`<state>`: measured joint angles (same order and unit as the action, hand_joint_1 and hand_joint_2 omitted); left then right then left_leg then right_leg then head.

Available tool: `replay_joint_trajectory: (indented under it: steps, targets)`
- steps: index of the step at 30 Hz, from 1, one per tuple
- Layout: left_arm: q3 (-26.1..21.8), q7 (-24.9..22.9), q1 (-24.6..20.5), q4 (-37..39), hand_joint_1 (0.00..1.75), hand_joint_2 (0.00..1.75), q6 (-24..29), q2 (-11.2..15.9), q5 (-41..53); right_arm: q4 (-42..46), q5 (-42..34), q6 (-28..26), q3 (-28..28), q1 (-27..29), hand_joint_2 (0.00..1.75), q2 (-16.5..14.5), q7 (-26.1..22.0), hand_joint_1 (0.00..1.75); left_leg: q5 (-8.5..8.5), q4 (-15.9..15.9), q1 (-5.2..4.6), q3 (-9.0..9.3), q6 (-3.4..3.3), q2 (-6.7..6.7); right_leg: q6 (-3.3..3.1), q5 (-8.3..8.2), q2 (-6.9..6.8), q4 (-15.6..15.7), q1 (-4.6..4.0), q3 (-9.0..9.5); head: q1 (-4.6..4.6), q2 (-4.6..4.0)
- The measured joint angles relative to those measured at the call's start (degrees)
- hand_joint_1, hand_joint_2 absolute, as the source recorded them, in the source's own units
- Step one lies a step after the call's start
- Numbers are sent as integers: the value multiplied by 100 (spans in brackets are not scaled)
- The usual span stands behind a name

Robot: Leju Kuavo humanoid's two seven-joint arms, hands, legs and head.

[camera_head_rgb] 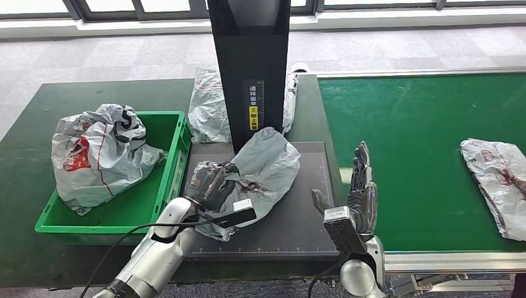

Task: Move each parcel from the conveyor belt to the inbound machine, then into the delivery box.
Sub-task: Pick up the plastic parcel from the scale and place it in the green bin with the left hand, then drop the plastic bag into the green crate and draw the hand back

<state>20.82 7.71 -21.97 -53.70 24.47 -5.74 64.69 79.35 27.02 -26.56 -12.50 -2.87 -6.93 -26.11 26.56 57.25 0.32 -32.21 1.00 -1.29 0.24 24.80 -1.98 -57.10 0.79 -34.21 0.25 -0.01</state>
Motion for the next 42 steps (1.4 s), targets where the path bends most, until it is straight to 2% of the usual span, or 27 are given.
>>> replay_joint_trajectory:
  steps: [4,8,11,15,18,22,28,31,33,37,42]
  targets:
    - [-201,-317,109,-288,175,175,758,16,91,81,-16,-66,64,88,175,0,-31,0,0,0,0,-6,0,-1,0,0,1,-1,-1,-5,0,0]
    - [-763,-741,404,-1090,175,175,1437,116,565,294,-13,-125,129,264,175,0,36,0,2,-1,0,-13,4,-6,-2,1,9,-2,-10,-14,0,-1]
    - [-1421,-700,701,-1852,175,175,1547,186,830,414,-6,-131,185,359,175,0,56,0,6,-1,2,-15,10,-17,-7,4,20,-3,-17,-21,0,0]
    - [-2419,-240,984,-2677,175,175,1567,192,749,516,6,-126,227,397,175,0,58,0,7,-2,4,-16,13,-21,-12,8,24,-3,-20,-26,0,1]
    - [-3062,-21,1067,-3061,175,175,1569,169,773,630,33,-95,271,418,175,0,116,0,7,-1,5,-15,14,-20,-13,8,23,-3,-21,-25,0,-1]
    - [-3610,-102,1100,-3223,175,175,1569,163,898,815,61,-37,332,501,175,0,165,0,7,-1,5,-15,14,-20,-13,8,22,-3,-21,-24,1,1]
    - [-3896,-136,1118,-3297,175,175,1569,163,934,941,75,-4,343,547,175,0,166,0,7,0,5,-16,14,-18,-13,8,23,-2,-20,-24,1,-1]
    - [-3926,-368,1120,-3276,175,175,1527,176,1071,980,85,7,356,569,175,0,167,0,7,0,5,-16,14,-18,-13,8,23,-2,-20,-24,0,-1]
    - [-3922,-673,1116,-3181,175,175,1346,230,1230,1000,95,41,376,582,175,0,176,0,8,-1,5,-15,15,-19,-13,8,23,-1,-21,-24,0,0]
    - [-3853,-1346,1094,-2700,175,175,498,454,1572,1045,101,190,432,612,175,0,217,0,8,-1,6,-14,17,-24,-15,7,25,-2,-23,-28,0,-1]
    - [-3765,-1480,1088,-2301,175,175,345,596,1643,1064,101,226,469,637,175,0,225,0,7,0,8,-15,18,-30,-18,5,30,-2,-26,-30,1,0]
